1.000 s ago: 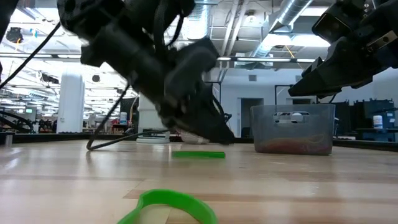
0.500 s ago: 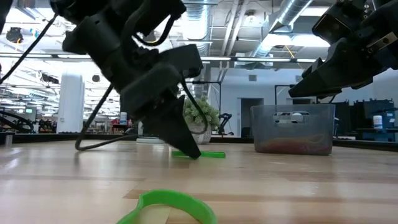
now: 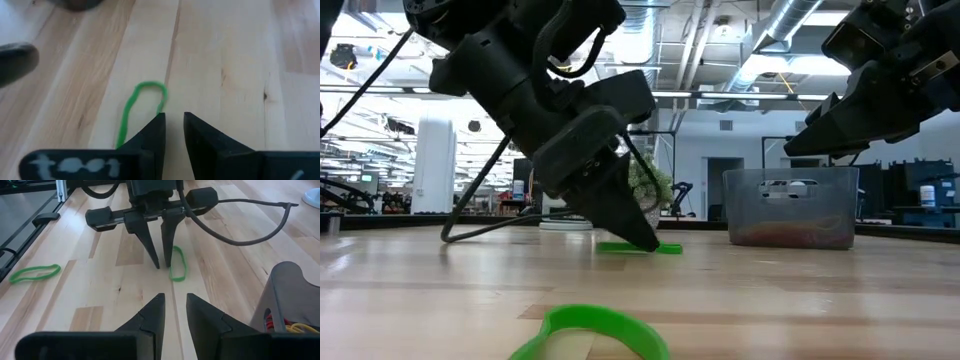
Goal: Pick and place items into bin
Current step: Put the green rubber band into the black bin
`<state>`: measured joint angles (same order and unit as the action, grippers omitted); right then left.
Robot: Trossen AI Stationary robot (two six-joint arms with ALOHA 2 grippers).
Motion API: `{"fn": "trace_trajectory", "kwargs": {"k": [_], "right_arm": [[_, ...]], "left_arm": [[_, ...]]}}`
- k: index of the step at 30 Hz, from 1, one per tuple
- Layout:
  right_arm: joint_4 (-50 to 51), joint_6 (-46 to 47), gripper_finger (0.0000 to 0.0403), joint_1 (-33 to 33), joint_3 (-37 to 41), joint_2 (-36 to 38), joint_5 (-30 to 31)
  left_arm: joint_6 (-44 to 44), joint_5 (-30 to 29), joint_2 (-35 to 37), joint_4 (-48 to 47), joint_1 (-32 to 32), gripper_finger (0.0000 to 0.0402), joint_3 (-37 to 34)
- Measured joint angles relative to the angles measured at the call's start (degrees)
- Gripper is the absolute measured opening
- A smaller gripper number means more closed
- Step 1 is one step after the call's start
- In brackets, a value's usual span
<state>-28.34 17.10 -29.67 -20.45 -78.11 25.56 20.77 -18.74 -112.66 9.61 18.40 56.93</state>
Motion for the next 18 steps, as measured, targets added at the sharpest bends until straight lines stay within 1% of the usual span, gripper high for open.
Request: {"fn": "trace_trajectory", "kwargs": {"k": [4,7,11,12,14,18], "right_arm": [[0.00,0.00,0.0072,-0.01,0.00,0.00,0.00],[0.04,0.00,0.0072,-0.01,0.00,0.00,0.00],[0.04,-0.01,0.0072,-0.01,0.00,0.00,0.00],[0.04,0.00,0.0072,0.00,0.00,0.00,0.00],[0.04,0.00,0.0072,0.00,0.00,0.00,0.00],[0.04,-0.02,0.0072,-0.02,0.00,0.00,-0.02]], "left_arm": [[-1.79,-0.24,0.00,2.68,0.21,0.0059,0.04],[-1.97,-1.01,0.00,2.70,0.25,0.0059,0.04],[-1.98,-4.41,0.00,0.23,-0.34,0.0059,0.04],[-1.94,-4.51,0.00,-0.77,-0.60,0.0059,0.04],[-1.17,-3.25,0.01,-2.34,-1.22,0.0059,0.05],[-0.12,2.28,-0.41,-2.86,-1.94,0.0059,0.29]]}}
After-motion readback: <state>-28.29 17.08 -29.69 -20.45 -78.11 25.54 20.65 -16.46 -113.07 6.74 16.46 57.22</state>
